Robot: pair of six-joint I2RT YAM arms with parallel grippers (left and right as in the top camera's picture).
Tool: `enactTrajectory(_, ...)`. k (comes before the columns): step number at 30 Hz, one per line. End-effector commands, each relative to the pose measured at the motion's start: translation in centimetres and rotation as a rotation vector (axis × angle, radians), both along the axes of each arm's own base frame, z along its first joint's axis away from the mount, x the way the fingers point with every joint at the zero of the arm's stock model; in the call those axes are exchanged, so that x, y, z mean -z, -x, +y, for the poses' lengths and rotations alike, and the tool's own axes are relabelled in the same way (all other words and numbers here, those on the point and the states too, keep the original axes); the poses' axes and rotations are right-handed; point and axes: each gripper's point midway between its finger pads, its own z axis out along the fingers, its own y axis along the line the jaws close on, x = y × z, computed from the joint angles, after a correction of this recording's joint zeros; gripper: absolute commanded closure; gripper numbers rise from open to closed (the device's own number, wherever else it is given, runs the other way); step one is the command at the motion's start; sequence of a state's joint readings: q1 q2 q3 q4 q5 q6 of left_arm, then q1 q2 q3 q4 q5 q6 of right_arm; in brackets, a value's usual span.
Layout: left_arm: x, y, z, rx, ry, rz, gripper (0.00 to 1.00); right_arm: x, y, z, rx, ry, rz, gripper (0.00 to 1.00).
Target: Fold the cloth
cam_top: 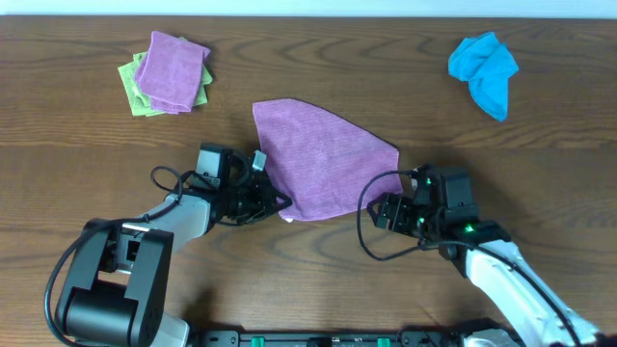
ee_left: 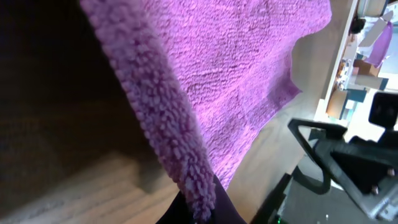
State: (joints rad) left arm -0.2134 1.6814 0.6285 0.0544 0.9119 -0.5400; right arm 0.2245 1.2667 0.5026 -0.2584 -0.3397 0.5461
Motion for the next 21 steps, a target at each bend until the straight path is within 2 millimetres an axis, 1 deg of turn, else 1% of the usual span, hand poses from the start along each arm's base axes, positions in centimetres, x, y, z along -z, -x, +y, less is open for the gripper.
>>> enactTrajectory(1,0.0,0.6,-0.1,0.029,0.019,0.000,0.94,1.2,-0.3,-0.7,0.064,0.009,0.037,0.15)
enactTrajectory(4,-0.1,0.7,0.0,0.031,0.016,0.005,0.94,2.3,-0.7,-0.9,0.086,0.024,0.054,0.16)
enactTrajectory(11,-1.0,0.5,0.0,0.031,0.021,-0.024,0.94,4.1,-1.8,-1.0,0.098,0.035,0.055,0.18)
enactTrajectory(17,-1.5,0.6,0.5,0.014,0.019,-0.018,0.94,5.6,-1.8,-1.5,0.117,0.072,0.082,0.21)
enactTrajectory(18,-1.5,0.5,0.7,0.011,0.017,-0.019,0.94,5.7,-1.8,-1.6,0.119,0.077,0.086,0.23)
enactTrajectory(21,-1.5,0.4,1.3,-0.006,0.014,-0.010,0.94,6.0,-1.8,-1.9,0.127,0.095,0.088,0.39)
